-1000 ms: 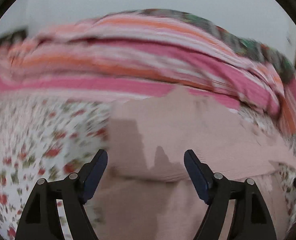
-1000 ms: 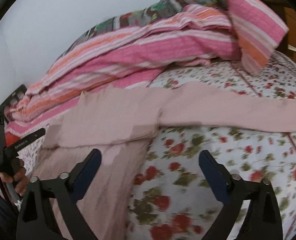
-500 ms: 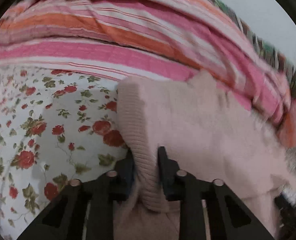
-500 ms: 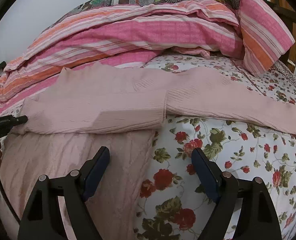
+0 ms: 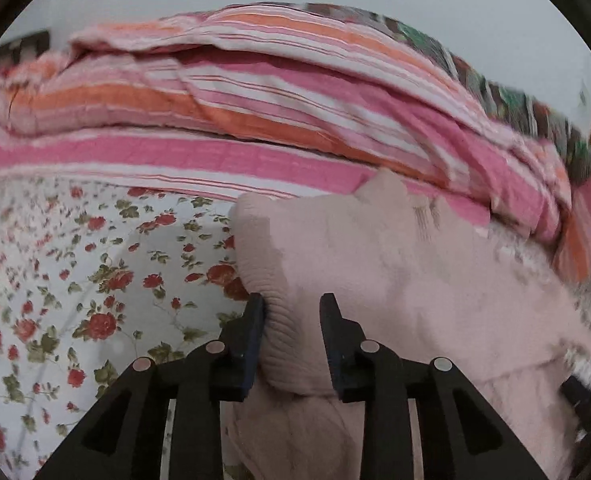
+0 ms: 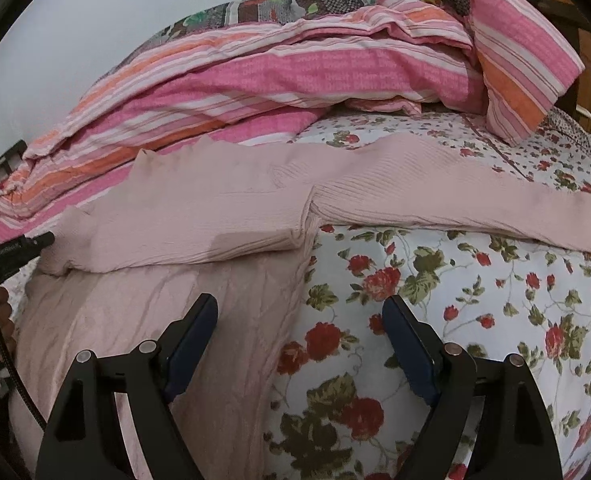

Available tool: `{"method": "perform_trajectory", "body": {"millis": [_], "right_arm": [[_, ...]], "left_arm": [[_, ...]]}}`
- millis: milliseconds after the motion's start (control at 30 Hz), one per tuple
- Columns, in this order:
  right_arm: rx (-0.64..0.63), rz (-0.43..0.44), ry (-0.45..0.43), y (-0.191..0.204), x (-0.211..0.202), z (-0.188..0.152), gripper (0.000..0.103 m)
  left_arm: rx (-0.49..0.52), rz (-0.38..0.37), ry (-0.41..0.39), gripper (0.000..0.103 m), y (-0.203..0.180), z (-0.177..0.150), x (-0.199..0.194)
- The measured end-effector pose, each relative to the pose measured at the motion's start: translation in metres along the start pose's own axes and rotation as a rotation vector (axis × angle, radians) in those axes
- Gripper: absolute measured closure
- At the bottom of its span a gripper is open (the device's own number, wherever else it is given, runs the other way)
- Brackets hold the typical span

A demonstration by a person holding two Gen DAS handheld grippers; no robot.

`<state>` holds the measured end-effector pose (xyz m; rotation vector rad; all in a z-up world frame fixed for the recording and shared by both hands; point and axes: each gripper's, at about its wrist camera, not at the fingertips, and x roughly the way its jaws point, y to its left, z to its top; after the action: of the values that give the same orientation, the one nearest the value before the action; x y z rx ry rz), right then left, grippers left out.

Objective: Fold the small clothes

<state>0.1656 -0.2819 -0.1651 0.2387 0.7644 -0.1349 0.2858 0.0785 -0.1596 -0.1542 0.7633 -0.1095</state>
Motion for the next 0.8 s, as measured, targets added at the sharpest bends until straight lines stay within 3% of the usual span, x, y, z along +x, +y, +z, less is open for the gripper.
{"method": "perform_trajectory", "body": {"millis": [33,67,100,333,400,533,633,800], "right_arm": [[0.003,0.006,-0.004,-0.001,-0.002,-0.001,0.019],[0.001,0.008,-0.008,-0.001,-0.004,-0.002,0.019],[-0.004,0.005,-0.012,-0.001,-0.006,-0.003,0.020],[-0.035,0.014,-0.040,-0.001,-0.032,0.002,0.023],[0.002,0.000,-0.080,-0.011,-0.046,0.012,0.023],[0.109,-0.002,-0.073,-0.050,-0.064,0.038,0.023],[0.151,-0.121,-0.123,-0.093,-0.082,0.046,0.023],[0.210,-0.266,-0.084,-0.167,-0.086,0.036,0.024]], "left_arm": [[0.020,0.004,0.011,0.067,-0.004,-0.001,0.001],[0.047,0.007,0.031,0.051,-0.007,-0.004,0.005],[0.059,0.004,0.039,0.043,-0.007,-0.006,0.005],[0.059,0.062,0.089,0.040,-0.007,-0.012,0.020],[0.060,0.067,0.094,0.035,-0.007,-0.012,0.021],[0.067,0.072,0.095,0.035,-0.009,-0.012,0.021],[0.055,0.044,0.092,0.036,-0.005,-0.012,0.021],[0.057,0.041,0.093,0.036,-0.006,-0.012,0.021]]}}
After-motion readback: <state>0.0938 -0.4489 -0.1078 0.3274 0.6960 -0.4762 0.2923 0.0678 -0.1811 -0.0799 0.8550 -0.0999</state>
